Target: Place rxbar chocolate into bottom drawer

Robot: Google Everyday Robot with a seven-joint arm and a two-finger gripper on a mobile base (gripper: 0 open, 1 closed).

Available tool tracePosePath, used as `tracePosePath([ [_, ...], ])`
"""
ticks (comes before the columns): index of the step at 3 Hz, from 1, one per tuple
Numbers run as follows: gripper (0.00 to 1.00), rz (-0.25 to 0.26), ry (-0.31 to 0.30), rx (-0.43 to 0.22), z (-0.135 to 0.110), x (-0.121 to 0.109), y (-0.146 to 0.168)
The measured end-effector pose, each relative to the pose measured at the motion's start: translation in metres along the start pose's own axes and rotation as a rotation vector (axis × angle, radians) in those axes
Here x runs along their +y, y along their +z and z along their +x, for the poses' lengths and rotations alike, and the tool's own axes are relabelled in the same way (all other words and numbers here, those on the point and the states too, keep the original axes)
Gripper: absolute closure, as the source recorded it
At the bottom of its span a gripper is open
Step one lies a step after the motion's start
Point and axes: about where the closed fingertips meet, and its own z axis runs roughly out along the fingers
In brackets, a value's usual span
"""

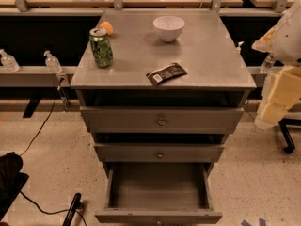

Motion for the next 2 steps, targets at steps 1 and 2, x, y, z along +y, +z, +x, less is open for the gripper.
tracePosePath([
  [1,0.0,0.006,-0.015,0.0,-0.003,-0.004,0.0],
  [2,0.0,0.012,-0.132,0.006,-0.024,-0.037,0.009],
])
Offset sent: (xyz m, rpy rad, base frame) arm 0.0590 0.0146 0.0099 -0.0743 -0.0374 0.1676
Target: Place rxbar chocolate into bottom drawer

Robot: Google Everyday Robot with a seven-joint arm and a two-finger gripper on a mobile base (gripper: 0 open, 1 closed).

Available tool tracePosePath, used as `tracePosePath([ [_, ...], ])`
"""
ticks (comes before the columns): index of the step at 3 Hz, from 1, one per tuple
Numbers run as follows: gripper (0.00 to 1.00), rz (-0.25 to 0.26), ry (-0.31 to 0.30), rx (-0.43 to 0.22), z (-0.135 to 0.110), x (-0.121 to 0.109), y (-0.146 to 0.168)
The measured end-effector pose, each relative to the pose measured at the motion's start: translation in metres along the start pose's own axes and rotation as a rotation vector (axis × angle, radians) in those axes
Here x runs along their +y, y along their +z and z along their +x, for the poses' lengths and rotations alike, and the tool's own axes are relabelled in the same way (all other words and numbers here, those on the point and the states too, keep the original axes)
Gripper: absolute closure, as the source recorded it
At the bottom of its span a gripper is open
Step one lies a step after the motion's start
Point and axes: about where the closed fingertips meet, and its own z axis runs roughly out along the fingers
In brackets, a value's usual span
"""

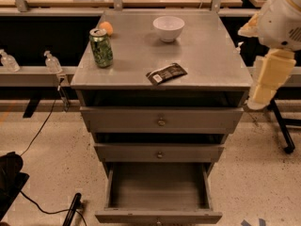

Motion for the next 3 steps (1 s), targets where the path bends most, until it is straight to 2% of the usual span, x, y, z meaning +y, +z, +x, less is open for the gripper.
tracePosePath([
  [1,0.0,-0.031,-0.103,-0.012,-0.025,-0.031,0.02],
  [2,0.0,-0.093,-0.186,0.027,-0.064,-0.065,0.086],
  [3,0.0,-0.127,-0.203,0.024,-0.077,-0.085,0.119],
])
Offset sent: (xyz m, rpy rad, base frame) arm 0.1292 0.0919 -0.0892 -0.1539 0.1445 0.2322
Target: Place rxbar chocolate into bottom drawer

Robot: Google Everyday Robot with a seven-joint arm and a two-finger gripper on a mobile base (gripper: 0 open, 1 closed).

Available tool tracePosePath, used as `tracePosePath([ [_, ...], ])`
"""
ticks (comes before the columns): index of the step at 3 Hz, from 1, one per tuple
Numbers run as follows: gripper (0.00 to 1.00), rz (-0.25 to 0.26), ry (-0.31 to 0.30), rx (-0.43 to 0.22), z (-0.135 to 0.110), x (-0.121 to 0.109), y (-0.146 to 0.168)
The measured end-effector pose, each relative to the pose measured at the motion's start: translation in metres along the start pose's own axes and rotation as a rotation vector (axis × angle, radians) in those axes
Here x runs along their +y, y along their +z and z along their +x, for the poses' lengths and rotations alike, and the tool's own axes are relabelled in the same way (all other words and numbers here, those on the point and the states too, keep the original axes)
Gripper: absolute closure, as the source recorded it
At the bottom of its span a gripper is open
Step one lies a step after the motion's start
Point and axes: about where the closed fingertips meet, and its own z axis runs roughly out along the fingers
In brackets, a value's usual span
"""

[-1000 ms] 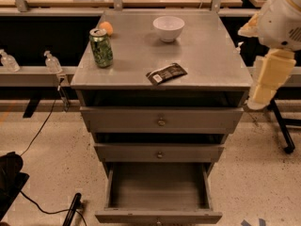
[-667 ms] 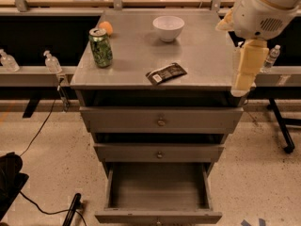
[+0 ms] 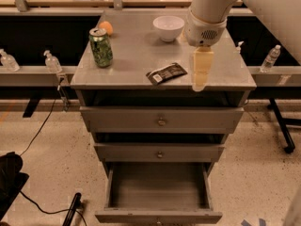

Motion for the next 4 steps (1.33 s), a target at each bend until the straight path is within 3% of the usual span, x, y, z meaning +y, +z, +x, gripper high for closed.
tracePosePath([
  [2,0.0,-0.052,-0.104,-0.102,-0.028,-0.045,0.059],
  [3,0.0,-0.072,-0.144,-0.137,-0.037,-0.053,0.078],
  [4,0.16,-0.09,-0.173,-0.147,-0.042,-0.052,0.1],
])
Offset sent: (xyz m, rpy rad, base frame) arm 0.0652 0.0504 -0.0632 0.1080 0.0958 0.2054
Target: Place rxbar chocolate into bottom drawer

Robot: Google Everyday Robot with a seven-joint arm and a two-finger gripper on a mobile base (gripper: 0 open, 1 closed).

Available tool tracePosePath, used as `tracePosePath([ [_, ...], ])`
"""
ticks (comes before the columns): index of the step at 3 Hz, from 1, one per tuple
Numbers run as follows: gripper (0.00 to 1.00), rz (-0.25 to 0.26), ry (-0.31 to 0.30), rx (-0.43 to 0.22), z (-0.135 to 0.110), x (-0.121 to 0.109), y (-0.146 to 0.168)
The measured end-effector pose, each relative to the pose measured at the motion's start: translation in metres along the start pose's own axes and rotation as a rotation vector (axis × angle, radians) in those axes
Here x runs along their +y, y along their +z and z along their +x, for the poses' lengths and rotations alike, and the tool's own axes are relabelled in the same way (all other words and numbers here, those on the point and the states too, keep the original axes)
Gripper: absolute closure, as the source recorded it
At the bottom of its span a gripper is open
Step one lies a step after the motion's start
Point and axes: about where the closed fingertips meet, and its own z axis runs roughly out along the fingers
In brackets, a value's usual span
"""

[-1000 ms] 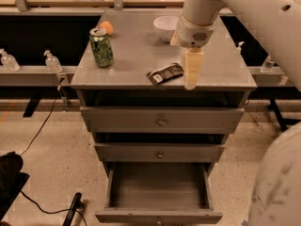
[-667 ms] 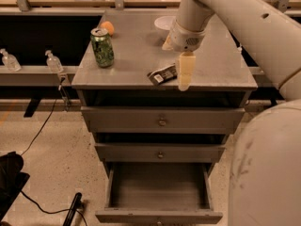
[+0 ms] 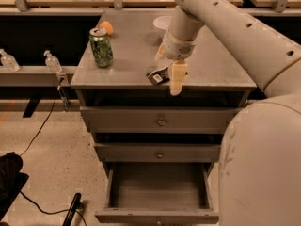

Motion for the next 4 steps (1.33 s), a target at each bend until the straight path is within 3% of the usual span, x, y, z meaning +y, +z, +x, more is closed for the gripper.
tracePosePath([
  [1,0.36,-0.015,0.005,0.02,0.0102,0.0048,0.014],
  [3,0.9,-0.018,0.01,0.029,0.0134,0.0061,0.0129],
  [4,1.0,-0.018,0.01,0.029,0.0134,0.0061,0.0128],
])
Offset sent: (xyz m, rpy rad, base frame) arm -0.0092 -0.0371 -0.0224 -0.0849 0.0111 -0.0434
